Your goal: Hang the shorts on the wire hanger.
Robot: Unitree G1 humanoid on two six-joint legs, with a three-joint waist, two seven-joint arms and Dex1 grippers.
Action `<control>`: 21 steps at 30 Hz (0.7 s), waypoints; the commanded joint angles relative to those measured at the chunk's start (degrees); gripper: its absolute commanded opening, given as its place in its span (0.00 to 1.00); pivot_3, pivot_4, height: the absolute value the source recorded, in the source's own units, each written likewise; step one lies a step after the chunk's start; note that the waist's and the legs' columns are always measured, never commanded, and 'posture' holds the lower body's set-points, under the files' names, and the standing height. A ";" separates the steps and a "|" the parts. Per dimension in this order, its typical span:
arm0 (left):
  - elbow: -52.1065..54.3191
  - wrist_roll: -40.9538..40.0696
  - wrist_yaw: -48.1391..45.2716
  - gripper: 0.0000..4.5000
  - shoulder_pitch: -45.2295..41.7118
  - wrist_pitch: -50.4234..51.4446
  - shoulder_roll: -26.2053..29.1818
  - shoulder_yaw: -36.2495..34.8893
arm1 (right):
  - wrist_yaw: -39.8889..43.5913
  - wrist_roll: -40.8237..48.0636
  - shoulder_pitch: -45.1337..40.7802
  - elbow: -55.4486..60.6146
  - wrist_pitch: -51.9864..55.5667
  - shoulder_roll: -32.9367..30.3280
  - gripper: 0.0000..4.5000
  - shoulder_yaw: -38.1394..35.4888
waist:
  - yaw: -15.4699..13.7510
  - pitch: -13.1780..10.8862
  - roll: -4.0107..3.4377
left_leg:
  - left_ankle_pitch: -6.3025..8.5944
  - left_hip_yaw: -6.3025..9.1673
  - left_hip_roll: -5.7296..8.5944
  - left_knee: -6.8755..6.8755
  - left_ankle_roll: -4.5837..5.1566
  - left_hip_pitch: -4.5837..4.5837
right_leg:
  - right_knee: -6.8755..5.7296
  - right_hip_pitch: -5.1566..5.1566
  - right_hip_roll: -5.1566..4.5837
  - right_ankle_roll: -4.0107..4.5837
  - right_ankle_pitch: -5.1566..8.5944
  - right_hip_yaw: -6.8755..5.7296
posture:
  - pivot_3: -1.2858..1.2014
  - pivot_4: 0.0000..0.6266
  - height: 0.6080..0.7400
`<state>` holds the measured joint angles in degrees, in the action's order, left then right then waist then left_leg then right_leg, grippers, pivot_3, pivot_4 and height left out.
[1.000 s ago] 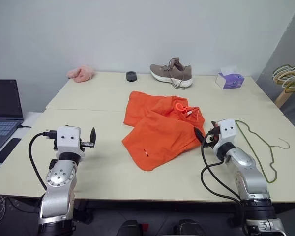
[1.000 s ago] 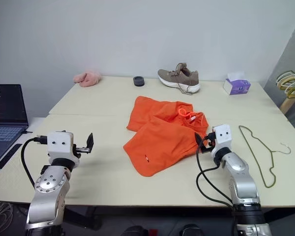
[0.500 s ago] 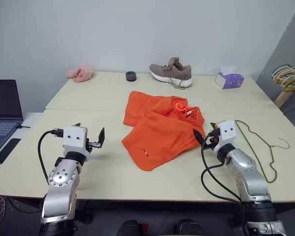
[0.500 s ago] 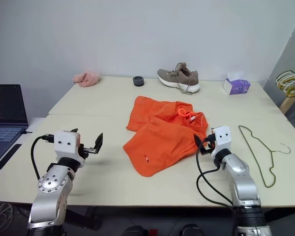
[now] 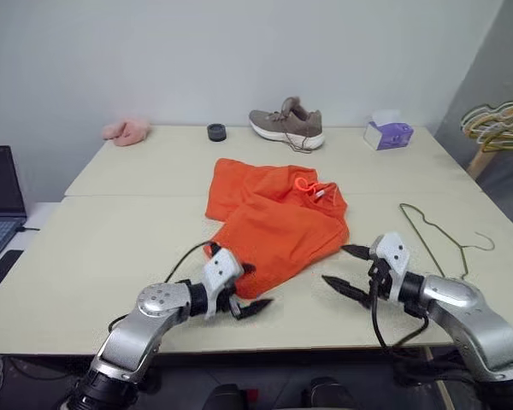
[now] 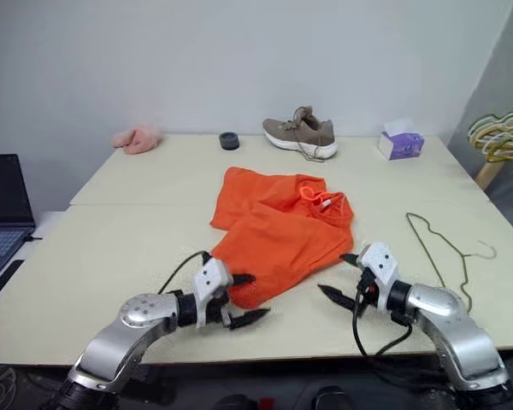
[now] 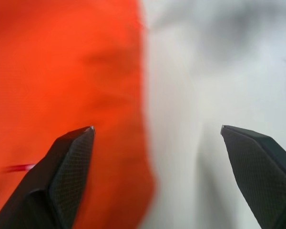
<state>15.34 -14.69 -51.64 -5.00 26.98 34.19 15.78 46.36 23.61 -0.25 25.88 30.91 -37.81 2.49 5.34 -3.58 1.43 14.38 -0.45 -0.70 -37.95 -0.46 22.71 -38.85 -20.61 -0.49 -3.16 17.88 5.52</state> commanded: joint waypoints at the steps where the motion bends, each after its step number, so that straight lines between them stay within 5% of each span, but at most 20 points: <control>1: -2.32 2.62 -1.78 1.00 -2.96 -1.00 0.92 2.31 | 1.92 2.02 0.08 3.49 1.51 -2.06 0.99 -1.01 | 0.65 -0.07 0.05 | 0.00 0.01 -0.02 0.00 0.00 -0.02 | 0.00 0.02 0.02 -0.03 0.02 0.01 | 0.46 0.07 1.00; 16: -10.11 8.91 4.26 1.00 -4.90 -2.79 -0.59 1.70 | 0.26 1.23 2.33 4.69 0.97 -2.92 0.99 -3.02 | 2.27 -0.25 0.04 | 0.00 0.15 0.01 -0.01 0.00 -0.21 | 0.07 0.28 -0.07 -0.14 0.07 0.09 | 0.44 0.07 1.00; 21: -9.81 8.96 5.38 0.74 -3.41 -1.05 0.28 0.19 | 1.14 1.58 0.96 5.18 0.31 -2.72 1.00 -2.24 | 2.95 -0.24 0.03 | 0.00 0.19 0.01 -0.01 -0.01 -0.46 | 0.07 0.41 -0.30 -0.13 0.07 0.08 | 0.45 0.05 1.00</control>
<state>7.28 -7.72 -48.27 -9.17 24.21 33.17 17.50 47.04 24.22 2.04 28.95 32.37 -40.18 1.13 8.30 -3.82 1.45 14.39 -0.27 -0.69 -37.94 -0.46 22.15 -38.78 -20.20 -0.79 -3.29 17.95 5.62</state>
